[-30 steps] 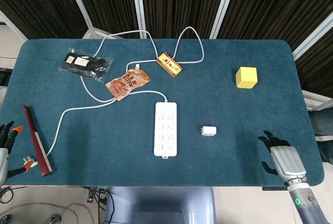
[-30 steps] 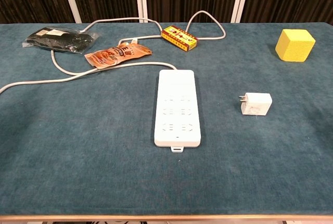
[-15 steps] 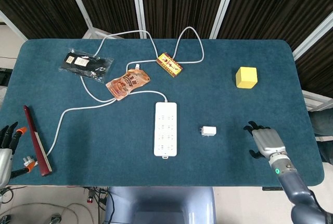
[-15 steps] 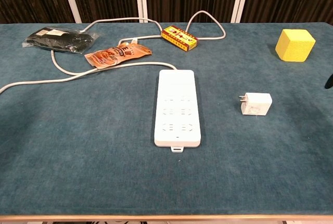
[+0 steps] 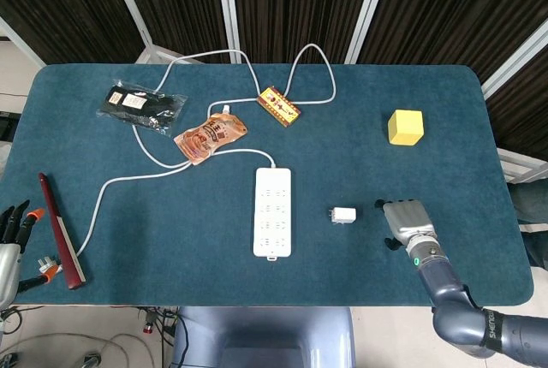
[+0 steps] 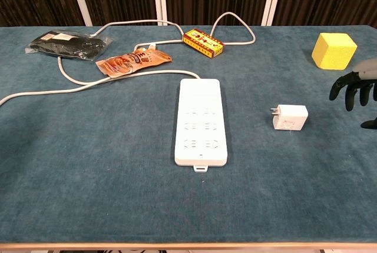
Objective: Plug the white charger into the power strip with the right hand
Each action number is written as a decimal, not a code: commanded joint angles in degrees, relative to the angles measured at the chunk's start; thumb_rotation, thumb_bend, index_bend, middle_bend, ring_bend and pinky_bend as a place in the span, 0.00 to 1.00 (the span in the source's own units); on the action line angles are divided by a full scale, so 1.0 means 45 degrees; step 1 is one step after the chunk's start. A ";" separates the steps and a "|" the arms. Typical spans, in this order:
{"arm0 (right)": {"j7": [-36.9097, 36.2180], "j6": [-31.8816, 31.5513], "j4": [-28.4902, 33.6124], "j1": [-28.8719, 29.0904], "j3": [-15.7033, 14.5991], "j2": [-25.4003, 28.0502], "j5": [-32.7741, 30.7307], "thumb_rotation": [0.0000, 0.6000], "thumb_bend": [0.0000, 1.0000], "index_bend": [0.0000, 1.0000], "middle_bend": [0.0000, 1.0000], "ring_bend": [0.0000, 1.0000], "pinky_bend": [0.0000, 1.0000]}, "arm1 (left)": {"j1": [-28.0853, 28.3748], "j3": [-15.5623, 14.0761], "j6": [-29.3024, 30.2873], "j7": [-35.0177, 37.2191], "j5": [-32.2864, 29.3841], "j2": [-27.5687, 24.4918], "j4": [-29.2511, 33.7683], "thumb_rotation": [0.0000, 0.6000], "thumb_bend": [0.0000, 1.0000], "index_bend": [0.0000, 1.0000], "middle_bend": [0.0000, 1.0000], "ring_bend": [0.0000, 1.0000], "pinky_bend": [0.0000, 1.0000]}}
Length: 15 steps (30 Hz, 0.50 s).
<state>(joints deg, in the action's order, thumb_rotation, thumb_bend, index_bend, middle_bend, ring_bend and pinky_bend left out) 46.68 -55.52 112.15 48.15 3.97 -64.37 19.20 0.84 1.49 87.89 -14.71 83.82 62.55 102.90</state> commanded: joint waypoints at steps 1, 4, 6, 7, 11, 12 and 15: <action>-0.0019 -0.0112 0.0029 0.0142 -0.0097 -0.0099 -0.0106 1.00 0.40 0.21 0.32 0.30 0.28 | 0.0000 0.0003 0.0001 0.0003 -0.0005 -0.0001 -0.0003 1.00 0.10 0.15 0.00 0.00 0.00; -0.0059 -0.0192 0.0133 0.0237 -0.0222 -0.0111 -0.0084 1.00 0.40 0.21 0.32 0.30 0.28 | 0.0004 0.0010 -0.0006 -0.0008 -0.0028 0.0004 -0.0008 1.00 0.10 0.15 0.00 0.00 0.00; -0.0074 -0.0233 0.0184 0.0298 -0.0336 -0.0114 -0.0082 1.00 0.40 0.21 0.32 0.30 0.28 | 0.0013 0.0002 -0.0033 -0.0028 -0.0035 0.0010 -0.0010 1.00 0.10 0.15 0.00 0.00 0.00; -0.0106 -0.0236 0.0210 0.0321 -0.0384 -0.0111 -0.0091 1.00 0.40 0.21 0.32 0.30 0.28 | 0.0017 -0.0005 -0.0044 -0.0039 -0.0028 0.0010 -0.0005 1.00 0.10 0.15 0.00 0.00 0.00; -0.0222 -0.0226 0.0257 0.0388 -0.0560 -0.0090 -0.0050 1.00 0.40 0.21 0.32 0.30 0.28 | 0.0014 -0.0006 -0.0036 -0.0062 -0.0035 0.0015 0.0002 1.00 0.10 0.15 0.00 0.00 0.00; -0.0264 -0.0205 0.0270 0.0404 -0.0599 -0.0077 -0.0033 1.00 0.40 0.21 0.32 0.30 0.28 | 0.0010 -0.0005 -0.0033 -0.0070 -0.0046 0.0014 0.0009 1.00 0.10 0.15 0.00 0.00 0.00; -0.0400 -0.0077 0.0266 0.0467 -0.0675 -0.0054 -0.0018 1.00 0.40 0.21 0.32 0.30 0.28 | -0.0007 0.0000 -0.0041 -0.0147 -0.0138 -0.0001 0.0049 1.00 0.10 0.15 0.00 0.00 0.00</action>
<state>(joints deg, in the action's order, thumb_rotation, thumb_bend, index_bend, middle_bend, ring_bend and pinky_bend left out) 44.99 -55.97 113.37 50.16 1.03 -64.64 19.09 0.83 1.48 87.72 -15.30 83.27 62.57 103.07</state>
